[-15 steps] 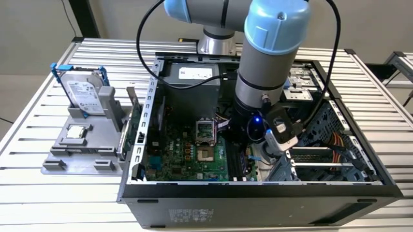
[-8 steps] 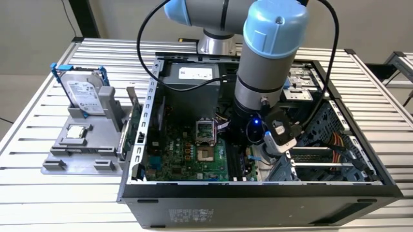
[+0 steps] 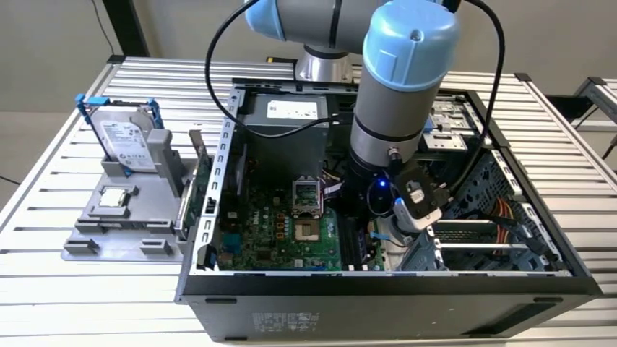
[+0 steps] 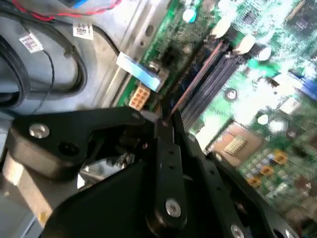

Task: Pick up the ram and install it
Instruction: 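Insert the ram into the slot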

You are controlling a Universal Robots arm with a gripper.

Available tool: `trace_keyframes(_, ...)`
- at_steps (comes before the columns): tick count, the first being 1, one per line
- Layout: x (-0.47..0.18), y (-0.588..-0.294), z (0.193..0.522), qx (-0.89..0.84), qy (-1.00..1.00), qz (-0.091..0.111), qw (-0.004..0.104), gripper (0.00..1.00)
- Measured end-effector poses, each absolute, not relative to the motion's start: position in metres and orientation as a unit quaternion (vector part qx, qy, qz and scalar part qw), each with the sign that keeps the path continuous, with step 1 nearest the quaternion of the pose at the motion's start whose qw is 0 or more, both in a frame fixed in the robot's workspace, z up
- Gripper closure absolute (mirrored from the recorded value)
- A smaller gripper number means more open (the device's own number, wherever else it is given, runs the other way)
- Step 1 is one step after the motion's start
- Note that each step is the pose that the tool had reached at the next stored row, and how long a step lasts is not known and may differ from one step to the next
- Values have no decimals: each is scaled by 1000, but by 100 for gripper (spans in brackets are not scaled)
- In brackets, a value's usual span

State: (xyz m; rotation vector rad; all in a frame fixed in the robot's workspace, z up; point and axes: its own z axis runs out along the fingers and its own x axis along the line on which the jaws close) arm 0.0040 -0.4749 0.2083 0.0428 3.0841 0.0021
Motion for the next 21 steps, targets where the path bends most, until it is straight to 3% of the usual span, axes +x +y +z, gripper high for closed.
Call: trace_keyframes(21,4,-476,238,14,1000,0,25,0)
